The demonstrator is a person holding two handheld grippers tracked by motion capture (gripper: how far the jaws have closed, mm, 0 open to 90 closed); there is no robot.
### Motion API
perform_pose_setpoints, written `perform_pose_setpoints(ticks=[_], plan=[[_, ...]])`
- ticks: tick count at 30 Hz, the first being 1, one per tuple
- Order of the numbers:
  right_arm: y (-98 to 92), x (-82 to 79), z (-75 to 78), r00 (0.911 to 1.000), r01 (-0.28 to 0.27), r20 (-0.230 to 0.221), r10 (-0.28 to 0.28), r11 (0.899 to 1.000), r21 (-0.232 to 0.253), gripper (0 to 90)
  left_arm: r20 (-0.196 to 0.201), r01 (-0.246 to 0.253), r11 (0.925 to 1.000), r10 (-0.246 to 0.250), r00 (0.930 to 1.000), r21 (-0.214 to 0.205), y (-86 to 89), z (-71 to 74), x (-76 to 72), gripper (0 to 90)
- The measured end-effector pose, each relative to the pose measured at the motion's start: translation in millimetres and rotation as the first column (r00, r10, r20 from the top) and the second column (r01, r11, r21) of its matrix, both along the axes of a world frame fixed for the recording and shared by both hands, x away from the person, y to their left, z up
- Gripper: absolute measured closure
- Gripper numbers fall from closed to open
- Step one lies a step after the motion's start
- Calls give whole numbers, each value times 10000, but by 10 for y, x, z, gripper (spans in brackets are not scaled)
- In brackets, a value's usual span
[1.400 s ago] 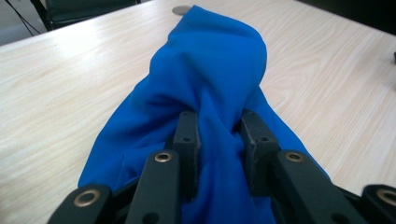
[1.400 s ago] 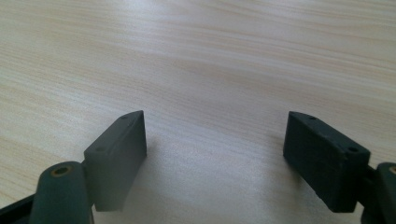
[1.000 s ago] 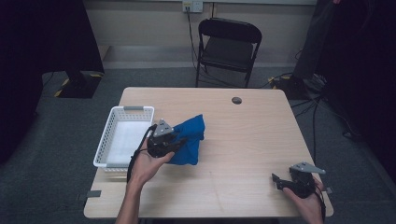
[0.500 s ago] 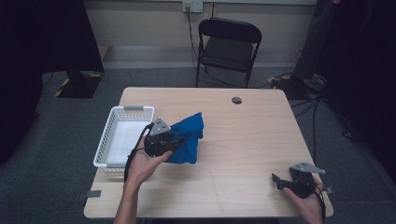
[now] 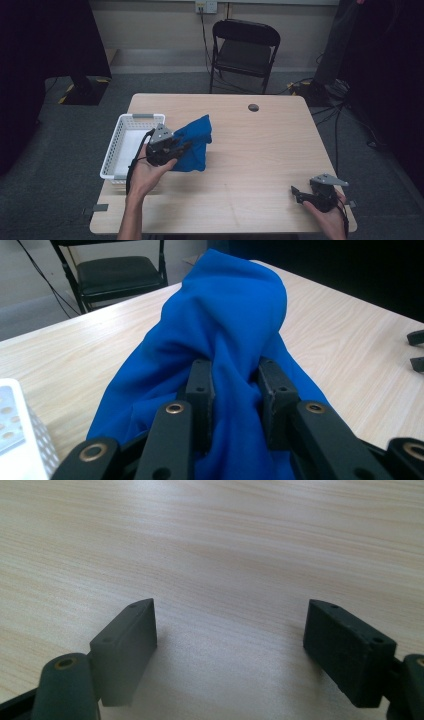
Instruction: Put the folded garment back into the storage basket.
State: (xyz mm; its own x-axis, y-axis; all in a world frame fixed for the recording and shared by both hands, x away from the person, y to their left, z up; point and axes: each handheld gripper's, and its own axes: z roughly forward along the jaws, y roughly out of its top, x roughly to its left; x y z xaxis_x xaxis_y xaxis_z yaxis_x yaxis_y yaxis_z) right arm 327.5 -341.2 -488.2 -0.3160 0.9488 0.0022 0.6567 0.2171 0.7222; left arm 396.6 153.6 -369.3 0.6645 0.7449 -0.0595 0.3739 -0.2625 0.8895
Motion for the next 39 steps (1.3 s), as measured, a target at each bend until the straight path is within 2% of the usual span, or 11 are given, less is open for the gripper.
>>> perform_pose_setpoints(ticks=[17,39], plan=[[0,0,0,10000,-5,1,5,10000,-3,205,388,-371,9992,377,9985,-165,230,126,-70,714],[0,0,0,10000,-2,1,2,10000,-4,205,728,-1054,9921,1103,9912,-685,626,229,-161,714]])
